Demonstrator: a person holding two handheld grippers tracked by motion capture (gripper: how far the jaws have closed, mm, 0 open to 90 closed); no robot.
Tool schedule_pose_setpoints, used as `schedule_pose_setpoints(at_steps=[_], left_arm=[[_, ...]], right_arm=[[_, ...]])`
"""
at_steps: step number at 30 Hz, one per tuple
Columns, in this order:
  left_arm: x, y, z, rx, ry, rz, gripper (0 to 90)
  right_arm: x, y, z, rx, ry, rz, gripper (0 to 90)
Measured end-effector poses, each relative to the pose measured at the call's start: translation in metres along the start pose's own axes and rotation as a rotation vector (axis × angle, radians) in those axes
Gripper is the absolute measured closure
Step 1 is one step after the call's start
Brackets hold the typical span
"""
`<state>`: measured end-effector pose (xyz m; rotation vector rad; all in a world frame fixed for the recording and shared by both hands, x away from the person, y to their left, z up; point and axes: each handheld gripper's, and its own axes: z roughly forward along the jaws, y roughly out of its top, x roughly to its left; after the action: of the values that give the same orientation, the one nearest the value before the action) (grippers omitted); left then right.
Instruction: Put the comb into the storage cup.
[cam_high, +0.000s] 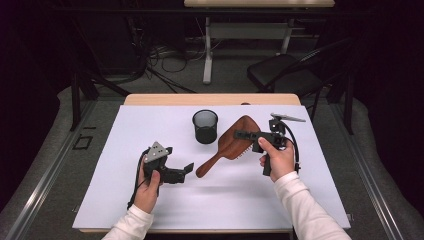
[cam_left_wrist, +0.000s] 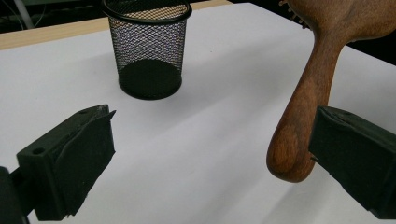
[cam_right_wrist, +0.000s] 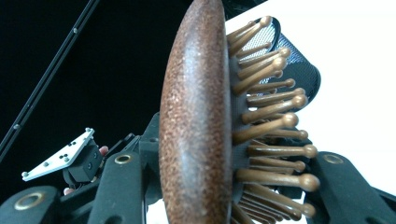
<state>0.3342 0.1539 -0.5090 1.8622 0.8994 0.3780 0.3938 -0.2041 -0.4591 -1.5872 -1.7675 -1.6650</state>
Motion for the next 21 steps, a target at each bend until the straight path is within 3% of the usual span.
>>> schedule_pose_setpoints(at_steps=[21], left_arm=[[0.002, 0.000, -0.002, -0.005, -0.001, -0.002, 0.4]], right_arm=[[0.009, 0.021, 0.000, -0.021, -0.059, -0.016, 48.9]])
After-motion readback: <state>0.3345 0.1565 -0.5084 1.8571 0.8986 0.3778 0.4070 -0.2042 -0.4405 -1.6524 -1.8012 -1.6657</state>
